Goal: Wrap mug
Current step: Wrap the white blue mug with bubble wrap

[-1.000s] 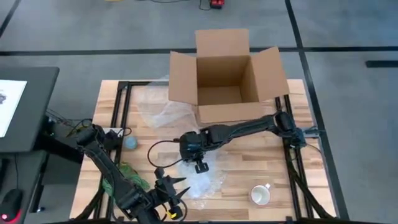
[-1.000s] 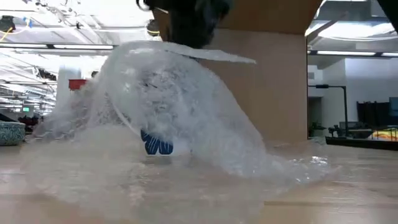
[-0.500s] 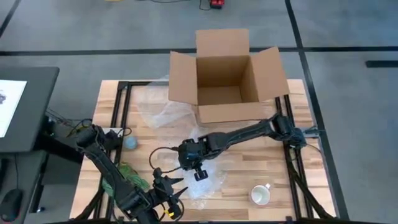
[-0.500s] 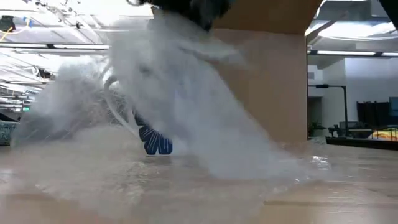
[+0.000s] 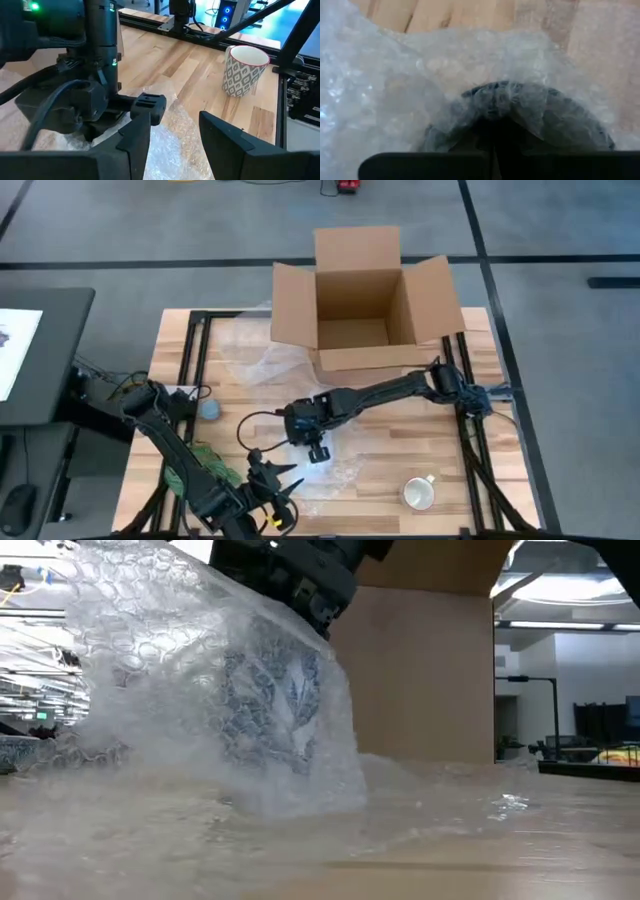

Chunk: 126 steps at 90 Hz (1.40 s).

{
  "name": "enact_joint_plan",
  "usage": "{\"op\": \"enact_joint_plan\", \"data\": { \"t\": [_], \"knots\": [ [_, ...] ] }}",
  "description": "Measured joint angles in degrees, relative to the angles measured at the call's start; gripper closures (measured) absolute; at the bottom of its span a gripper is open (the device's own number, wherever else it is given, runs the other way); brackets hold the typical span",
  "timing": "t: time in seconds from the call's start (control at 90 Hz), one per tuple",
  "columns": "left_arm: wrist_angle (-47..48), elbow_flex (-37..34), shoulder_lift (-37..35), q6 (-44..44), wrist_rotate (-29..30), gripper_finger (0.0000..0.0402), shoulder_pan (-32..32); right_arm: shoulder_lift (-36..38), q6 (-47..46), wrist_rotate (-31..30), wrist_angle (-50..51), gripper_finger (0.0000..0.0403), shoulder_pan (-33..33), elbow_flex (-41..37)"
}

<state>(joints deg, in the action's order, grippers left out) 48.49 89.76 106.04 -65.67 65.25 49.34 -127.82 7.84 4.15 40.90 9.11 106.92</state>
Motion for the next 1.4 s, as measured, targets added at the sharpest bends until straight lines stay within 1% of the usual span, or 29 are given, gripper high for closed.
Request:
{"op": "enact_joint_plan", "data": {
  "t": [0.2,0.456,0.678,0.811,0.933,1.011,1.111,1.278,1.4],
  "knots": [
    [0.02,0.02,0.00,2.21,0.02,0.0254,-0.73,0.31,2.41,-0.40,5.62,0.0403,0.90,4.46],
    [0.00,0.07,0.00,2.27,-0.02,0.0254,-0.83,0.49,4.35,-0.18,13.04,0.0403,1.41,10.02],
    [-0.04,0.07,0.00,1.39,-0.07,0.0254,-0.31,0.62,7.06,0.07,14.54,0.0403,1.26,12.58],
    [-1.49,0.07,0.00,1.83,-0.17,0.0254,0.57,0.67,6.84,0.41,13.22,0.0403,1.21,12.72],
    [-4.04,0.07,-0.02,3.55,-0.07,0.0254,1.62,-1.02,6.46,0.72,12.23,0.0403,0.63,11.89],
    [-5.47,0.08,-0.02,3.89,-0.03,0.0254,2.11,-2.27,6.38,2.94,9.69,0.0403,-0.19,9.48],
    [-6.28,0.09,-0.04,3.87,0.00,0.0254,2.29,-3.52,5.78,5.74,9.65,0.0403,-1.30,7.91],
    [-6.35,0.09,-0.04,3.58,0.32,0.0254,2.27,-5.33,5.77,6.86,8.09,0.0403,-2.76,6.33],
    [-8.28,0.09,-0.04,3.61,0.35,0.0254,2.38,-5.61,6.53,7.97,8.30,0.0403,-3.25,6.34]
  ]
}}
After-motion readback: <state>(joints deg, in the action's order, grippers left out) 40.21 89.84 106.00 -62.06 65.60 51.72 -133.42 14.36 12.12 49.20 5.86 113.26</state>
